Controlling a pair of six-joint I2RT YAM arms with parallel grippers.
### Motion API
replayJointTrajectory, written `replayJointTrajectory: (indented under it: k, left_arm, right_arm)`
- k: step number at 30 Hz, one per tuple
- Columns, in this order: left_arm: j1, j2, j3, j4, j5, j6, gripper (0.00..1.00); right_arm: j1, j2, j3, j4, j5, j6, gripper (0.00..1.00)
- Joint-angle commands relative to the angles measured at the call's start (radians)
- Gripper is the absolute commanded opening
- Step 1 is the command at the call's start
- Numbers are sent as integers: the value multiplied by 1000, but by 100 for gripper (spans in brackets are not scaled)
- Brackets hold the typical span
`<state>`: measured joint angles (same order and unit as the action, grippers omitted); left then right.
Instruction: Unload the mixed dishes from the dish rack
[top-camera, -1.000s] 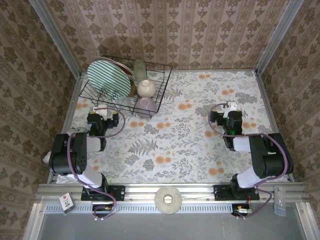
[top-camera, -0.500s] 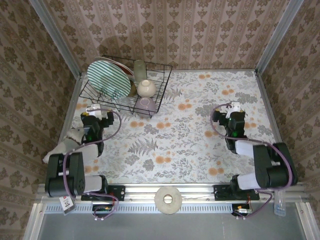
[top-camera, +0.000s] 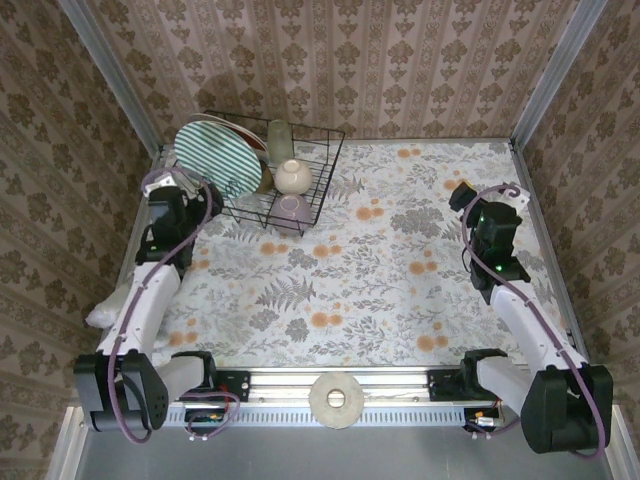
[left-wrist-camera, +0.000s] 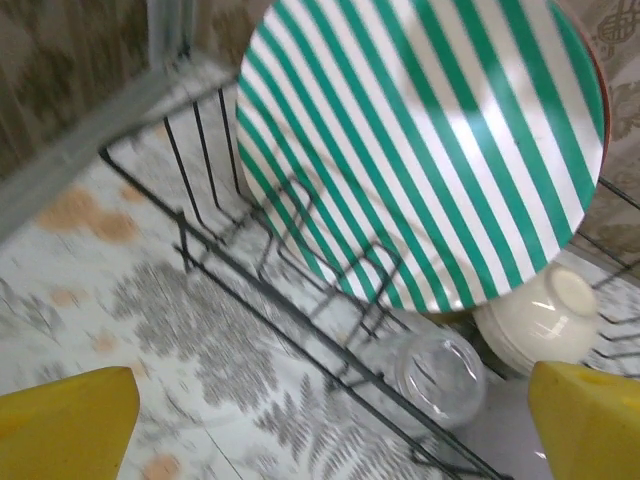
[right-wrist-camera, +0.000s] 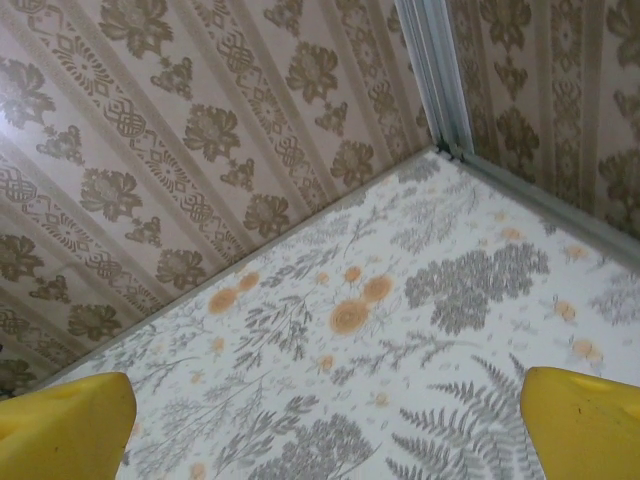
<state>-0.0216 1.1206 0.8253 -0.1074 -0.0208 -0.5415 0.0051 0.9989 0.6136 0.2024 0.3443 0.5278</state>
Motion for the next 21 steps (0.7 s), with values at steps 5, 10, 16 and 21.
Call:
replayJointTrajectory:
  k: [5, 10, 16, 21]
  left_arm:
    - [-80, 54, 79, -324, 195, -342, 88]
    - [-229, 134, 166, -449, 76, -468, 84]
    - [-377, 251, 290, -498, -51, -585, 81]
    - [-419, 402, 424, -563, -67, -671, 76]
  right_arm:
    - [-11, -85, 51, -228, -107, 107, 100]
    - [33, -77, 78, -281, -172, 51, 100]
    - [210, -48, 145, -354, -156, -74, 100]
    - [317, -42, 159, -366, -212, -143, 100]
